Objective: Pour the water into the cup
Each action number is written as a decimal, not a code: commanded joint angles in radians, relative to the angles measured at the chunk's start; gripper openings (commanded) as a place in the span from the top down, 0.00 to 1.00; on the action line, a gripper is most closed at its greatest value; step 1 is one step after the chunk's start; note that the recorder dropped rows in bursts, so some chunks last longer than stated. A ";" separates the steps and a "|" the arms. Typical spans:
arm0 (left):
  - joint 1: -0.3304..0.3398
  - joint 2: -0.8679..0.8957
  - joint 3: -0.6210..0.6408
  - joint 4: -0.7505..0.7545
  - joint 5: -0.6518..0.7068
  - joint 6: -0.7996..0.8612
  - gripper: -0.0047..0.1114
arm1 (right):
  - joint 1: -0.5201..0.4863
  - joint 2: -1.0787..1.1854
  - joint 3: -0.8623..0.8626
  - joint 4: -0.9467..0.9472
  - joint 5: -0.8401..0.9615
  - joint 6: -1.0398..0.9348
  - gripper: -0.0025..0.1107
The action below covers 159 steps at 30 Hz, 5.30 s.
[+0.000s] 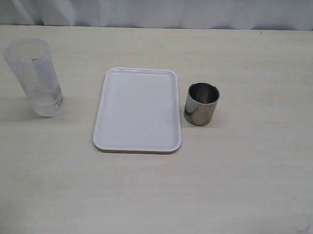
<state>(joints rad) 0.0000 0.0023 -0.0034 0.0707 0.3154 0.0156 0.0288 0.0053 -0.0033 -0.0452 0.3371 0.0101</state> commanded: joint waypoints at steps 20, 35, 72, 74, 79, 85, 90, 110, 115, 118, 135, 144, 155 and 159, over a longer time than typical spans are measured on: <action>0.001 -0.002 0.003 0.025 -0.719 -0.117 0.96 | -0.004 -0.005 0.003 -0.017 -0.327 -0.010 0.94; 0.001 0.335 -0.012 0.025 -0.900 -0.279 0.06 | -0.004 -0.005 0.003 0.010 -0.778 0.172 0.47; 0.000 1.755 -0.257 0.275 -1.444 -0.139 0.06 | -0.004 -0.005 0.003 0.007 -0.755 0.170 0.42; 0.000 1.791 -0.282 0.275 -1.444 -0.139 0.06 | -0.004 -0.005 0.003 0.007 -0.755 0.170 0.42; 0.000 1.874 -0.342 0.276 -1.454 -0.139 0.06 | -0.004 -0.005 0.003 0.007 -0.755 0.170 0.42; 0.000 1.926 -0.383 0.276 -1.496 -0.139 0.06 | -0.004 -0.005 0.003 0.007 -0.749 0.170 0.42; 0.001 1.974 -0.422 0.276 -1.496 -0.144 0.06 | -0.004 -0.005 0.003 0.007 -0.749 0.170 0.42; -0.001 1.985 -0.429 0.278 -1.536 -0.144 0.06 | -0.004 -0.005 0.003 0.007 -0.742 0.170 0.42; -0.001 1.985 -0.429 0.276 -1.536 -0.144 0.06 | -0.004 -0.005 0.003 0.007 -0.742 0.170 0.42; -0.001 1.985 -0.441 0.276 -1.536 -0.144 0.06 | -0.004 -0.005 0.003 0.007 -0.742 0.170 0.42; -0.001 1.985 -0.477 0.276 -1.536 -0.144 0.06 | -0.004 -0.005 0.003 0.007 -0.731 0.170 0.42; -0.001 1.985 -0.487 0.286 -1.536 -0.148 0.06 | -0.004 -0.005 0.003 0.007 -0.729 0.170 0.42; -0.001 1.985 -0.487 0.286 -1.536 -0.148 0.19 | -0.004 -0.005 0.003 0.007 -0.727 0.170 0.42; -0.001 1.985 -0.487 0.341 -1.536 -0.182 0.66 | -0.004 -0.005 0.003 0.007 -0.721 0.170 0.42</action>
<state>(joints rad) 0.0000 1.9844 -0.4861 0.3712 -1.2058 -0.1337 0.0288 0.0036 -0.0033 -0.0388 -0.3943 0.1763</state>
